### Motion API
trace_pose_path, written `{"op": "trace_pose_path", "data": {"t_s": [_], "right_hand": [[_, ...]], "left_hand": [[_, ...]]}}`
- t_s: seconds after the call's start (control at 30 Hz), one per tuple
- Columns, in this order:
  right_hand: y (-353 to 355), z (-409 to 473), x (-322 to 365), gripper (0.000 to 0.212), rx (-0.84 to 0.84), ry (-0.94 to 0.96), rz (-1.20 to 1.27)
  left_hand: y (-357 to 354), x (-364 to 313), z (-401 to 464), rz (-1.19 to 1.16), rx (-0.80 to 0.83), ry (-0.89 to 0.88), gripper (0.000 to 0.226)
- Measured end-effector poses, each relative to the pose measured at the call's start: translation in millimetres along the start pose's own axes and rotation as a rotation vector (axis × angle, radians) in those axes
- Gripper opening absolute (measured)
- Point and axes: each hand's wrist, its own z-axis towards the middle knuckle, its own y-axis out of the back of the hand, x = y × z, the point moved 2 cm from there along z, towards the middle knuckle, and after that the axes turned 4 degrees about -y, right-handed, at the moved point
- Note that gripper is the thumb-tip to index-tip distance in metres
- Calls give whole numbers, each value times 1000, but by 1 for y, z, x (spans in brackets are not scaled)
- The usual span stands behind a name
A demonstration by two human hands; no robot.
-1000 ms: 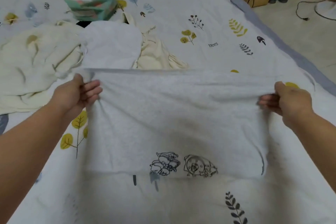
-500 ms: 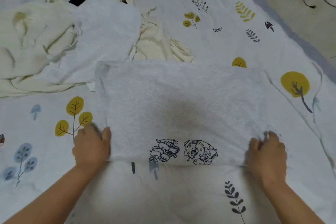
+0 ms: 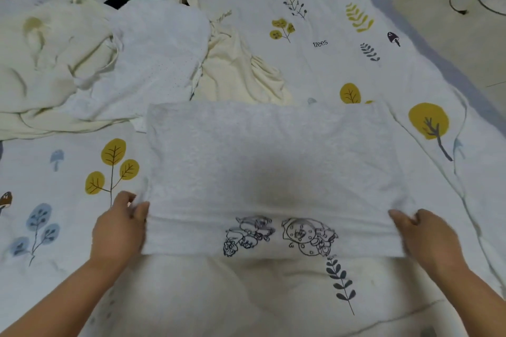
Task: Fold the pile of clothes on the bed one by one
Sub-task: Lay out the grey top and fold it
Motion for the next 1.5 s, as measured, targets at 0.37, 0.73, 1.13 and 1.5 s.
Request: {"op": "trace_pose_path", "data": {"t_s": [0.37, 0.73, 1.13, 1.5], "right_hand": [[-4, -18, -7, 34, 261, -235, 318], [-6, -42, -11, 20, 393, -352, 539], [4, -143, 128, 47, 204, 574, 163], [-122, -213, 149, 68, 289, 1001, -347]], "left_hand": [[-8, 7, -22, 31, 164, 47, 34], [-37, -65, -57, 285, 75, -741, 51], [-32, -132, -52, -976, 804, 25, 40], [-14, -57, -23, -681, 661, 83, 63]]}}
